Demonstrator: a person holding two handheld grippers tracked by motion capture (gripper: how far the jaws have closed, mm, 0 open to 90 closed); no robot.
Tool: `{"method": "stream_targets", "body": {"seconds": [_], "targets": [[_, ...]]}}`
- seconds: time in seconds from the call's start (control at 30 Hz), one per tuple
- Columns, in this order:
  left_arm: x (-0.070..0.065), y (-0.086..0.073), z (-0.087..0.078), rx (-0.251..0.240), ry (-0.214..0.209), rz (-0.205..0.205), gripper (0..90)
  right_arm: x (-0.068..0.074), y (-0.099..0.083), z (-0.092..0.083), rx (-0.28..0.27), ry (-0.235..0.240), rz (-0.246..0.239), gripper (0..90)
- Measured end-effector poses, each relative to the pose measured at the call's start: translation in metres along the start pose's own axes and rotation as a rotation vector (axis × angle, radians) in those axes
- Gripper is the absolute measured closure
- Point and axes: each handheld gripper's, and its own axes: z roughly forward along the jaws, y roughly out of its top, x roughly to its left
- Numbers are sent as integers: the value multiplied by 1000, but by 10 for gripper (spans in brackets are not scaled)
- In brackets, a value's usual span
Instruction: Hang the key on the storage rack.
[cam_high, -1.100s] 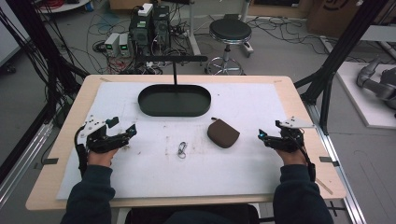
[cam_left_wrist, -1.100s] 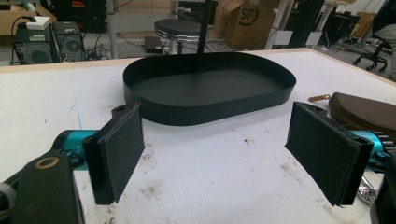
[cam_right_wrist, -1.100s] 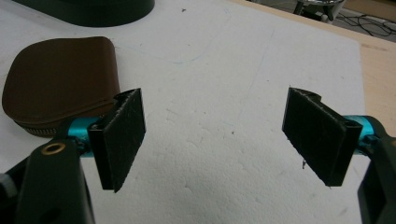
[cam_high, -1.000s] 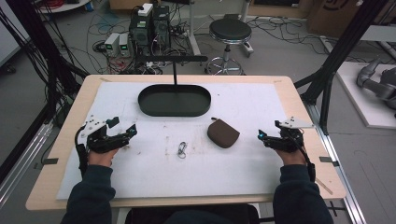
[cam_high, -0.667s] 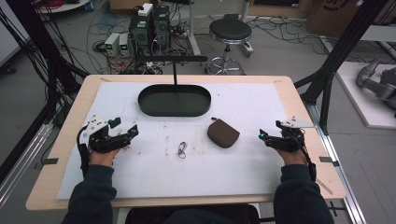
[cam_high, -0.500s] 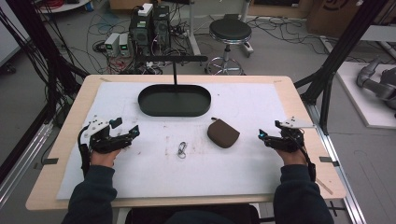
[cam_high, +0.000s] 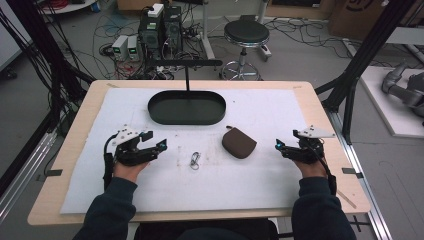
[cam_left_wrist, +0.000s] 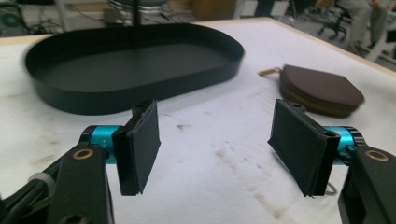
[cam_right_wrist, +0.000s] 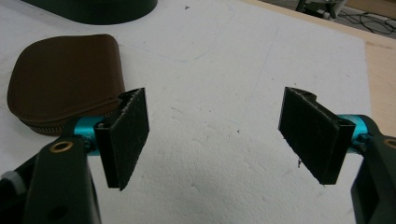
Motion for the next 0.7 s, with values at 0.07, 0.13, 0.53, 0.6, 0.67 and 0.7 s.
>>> {"method": "stream_targets", "body": {"seconds": [0.07, 0.13, 0.53, 0.6, 0.67, 0.7], "targets": [[-8, 0, 8, 30, -34, 5, 376, 1, 0, 1, 3, 3, -5, 247], [-16, -1, 15, 61, -54, 4, 445, 1, 0, 1, 1, 3, -5, 247], [-55, -16, 54, 199, -88, 63, 486, 1, 1, 1, -2, 5, -3, 248], [-59, -18, 57, 215, -93, 75, 479, 1, 1, 1, -2, 5, -4, 248], [-65, -21, 63, 238, -87, 101, 453, 1, 1, 1, -1, 7, -6, 248], [-67, -21, 64, 252, -78, 121, 451, 1, 1, 1, 1, 8, -6, 249]]}}
